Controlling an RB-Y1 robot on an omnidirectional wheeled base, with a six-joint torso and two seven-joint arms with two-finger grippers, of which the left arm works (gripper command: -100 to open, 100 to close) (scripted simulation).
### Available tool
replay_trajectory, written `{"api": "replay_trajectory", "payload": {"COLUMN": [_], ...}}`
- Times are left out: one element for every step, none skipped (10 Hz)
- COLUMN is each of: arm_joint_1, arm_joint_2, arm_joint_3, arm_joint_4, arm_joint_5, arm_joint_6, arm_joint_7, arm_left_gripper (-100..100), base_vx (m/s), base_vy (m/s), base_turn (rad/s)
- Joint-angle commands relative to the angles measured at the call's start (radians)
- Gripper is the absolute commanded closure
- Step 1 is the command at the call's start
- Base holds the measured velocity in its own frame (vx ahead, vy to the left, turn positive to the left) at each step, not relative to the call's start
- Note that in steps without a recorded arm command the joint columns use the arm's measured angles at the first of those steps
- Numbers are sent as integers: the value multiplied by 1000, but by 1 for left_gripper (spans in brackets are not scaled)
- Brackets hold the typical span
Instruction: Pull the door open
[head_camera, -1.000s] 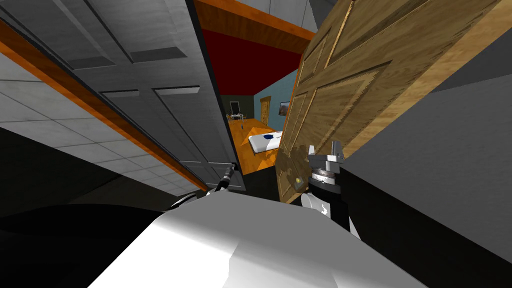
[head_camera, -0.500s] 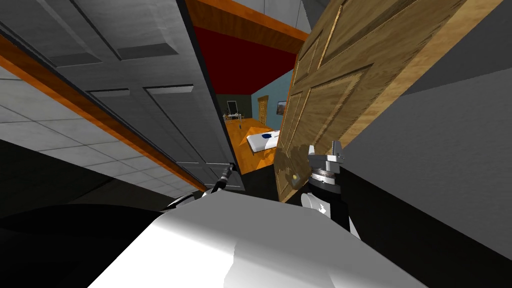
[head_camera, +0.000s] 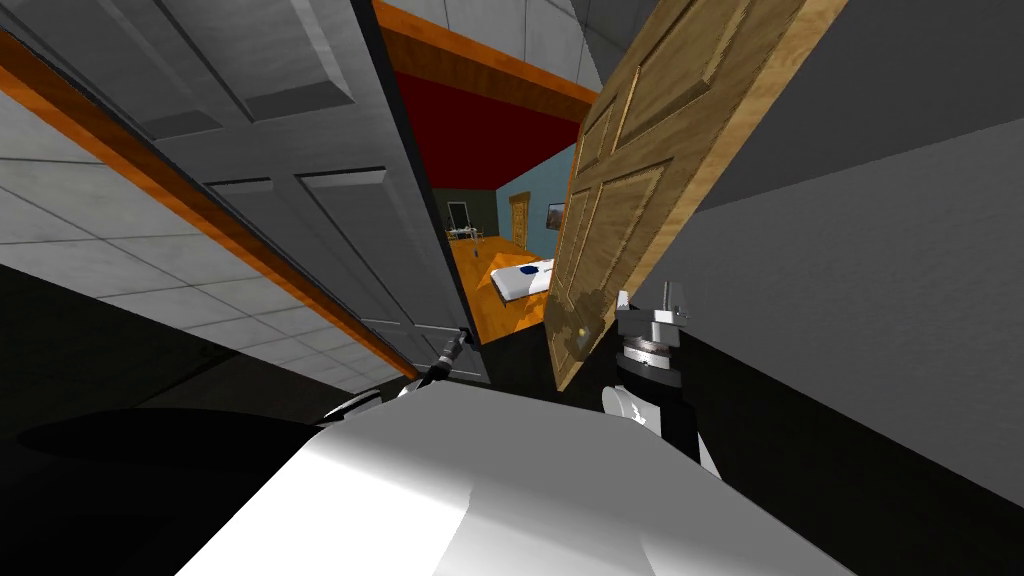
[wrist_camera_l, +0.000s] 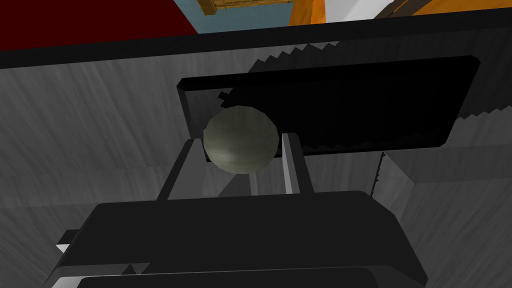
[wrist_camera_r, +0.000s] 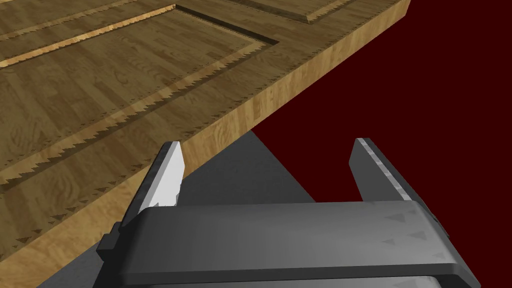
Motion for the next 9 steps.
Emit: {"api": "replay_trajectory", "payload": {"arm_joint_1": [7,0,14,21,24,33,37,45,49], "arm_joint_2": [12,8,22,35,42,56,64,78,85], "arm_joint_3": [-28,-18,-51,-73,-85,-112,-125,-151,-163], "arm_joint_4": [-5,8,2,-5,-10,-19,-23,-32,-36], "arm_joint_5": [-3,-3,-1,2,3,7,8,11,13], "arm_joint_6": [-16,-12,-32,-48,-56,-75,-84,-102,-110], "arm_joint_7": [18,15,27,33,36,44,48,55,59], "arm_left_gripper": [100,100,100,100,100,100,100,100,100], "base_vx": [-254,-109,-119,-165,-149,-171,-160,-152,-135], "base_vy": [48,15,34,46,80,70,66,67,76], "base_turn": [-81,-6,-39,-95,-46,-69,-42,-53,-41]}}
